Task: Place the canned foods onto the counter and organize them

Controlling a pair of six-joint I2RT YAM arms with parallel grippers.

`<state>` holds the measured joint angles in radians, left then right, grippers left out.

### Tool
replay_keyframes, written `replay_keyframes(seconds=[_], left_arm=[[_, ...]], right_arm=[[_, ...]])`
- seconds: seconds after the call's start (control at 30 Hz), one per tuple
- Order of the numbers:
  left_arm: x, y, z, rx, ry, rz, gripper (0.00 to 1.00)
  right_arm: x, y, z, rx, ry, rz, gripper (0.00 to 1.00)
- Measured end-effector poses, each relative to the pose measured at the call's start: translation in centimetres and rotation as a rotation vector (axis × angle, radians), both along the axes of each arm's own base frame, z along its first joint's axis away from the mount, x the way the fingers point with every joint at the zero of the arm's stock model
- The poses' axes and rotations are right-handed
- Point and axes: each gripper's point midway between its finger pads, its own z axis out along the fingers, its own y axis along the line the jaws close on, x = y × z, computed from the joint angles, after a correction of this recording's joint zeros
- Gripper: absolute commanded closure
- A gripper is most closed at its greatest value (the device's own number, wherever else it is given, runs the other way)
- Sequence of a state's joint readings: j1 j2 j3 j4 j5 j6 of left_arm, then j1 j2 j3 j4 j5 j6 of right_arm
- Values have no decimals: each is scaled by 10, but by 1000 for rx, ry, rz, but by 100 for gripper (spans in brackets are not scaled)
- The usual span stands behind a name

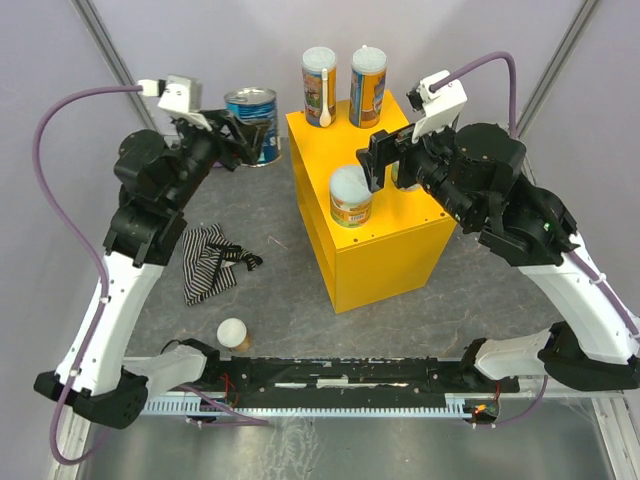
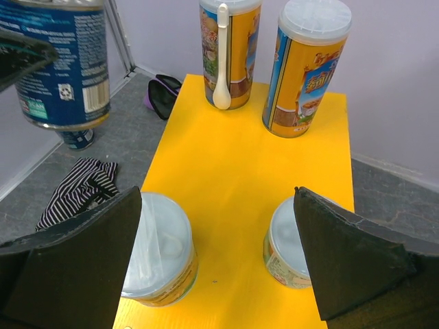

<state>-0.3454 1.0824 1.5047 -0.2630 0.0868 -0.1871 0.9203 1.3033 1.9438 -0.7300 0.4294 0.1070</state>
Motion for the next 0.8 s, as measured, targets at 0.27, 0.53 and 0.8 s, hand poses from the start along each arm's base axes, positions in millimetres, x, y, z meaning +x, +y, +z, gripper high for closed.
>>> replay_keyframes(seconds=[0.27,0.53,0.8], left_arm=[[2,-72,-11,104,-8,-119,97],[19,-112,-22,150,-47,-134,97],[30,-118,-32,112,-100,-117,97]], right_arm=[[7,-3,-1,-4,3,-21,1],[16,-13,-1,-2,3,-54,1],[23,-20,0,4,5,-72,1]])
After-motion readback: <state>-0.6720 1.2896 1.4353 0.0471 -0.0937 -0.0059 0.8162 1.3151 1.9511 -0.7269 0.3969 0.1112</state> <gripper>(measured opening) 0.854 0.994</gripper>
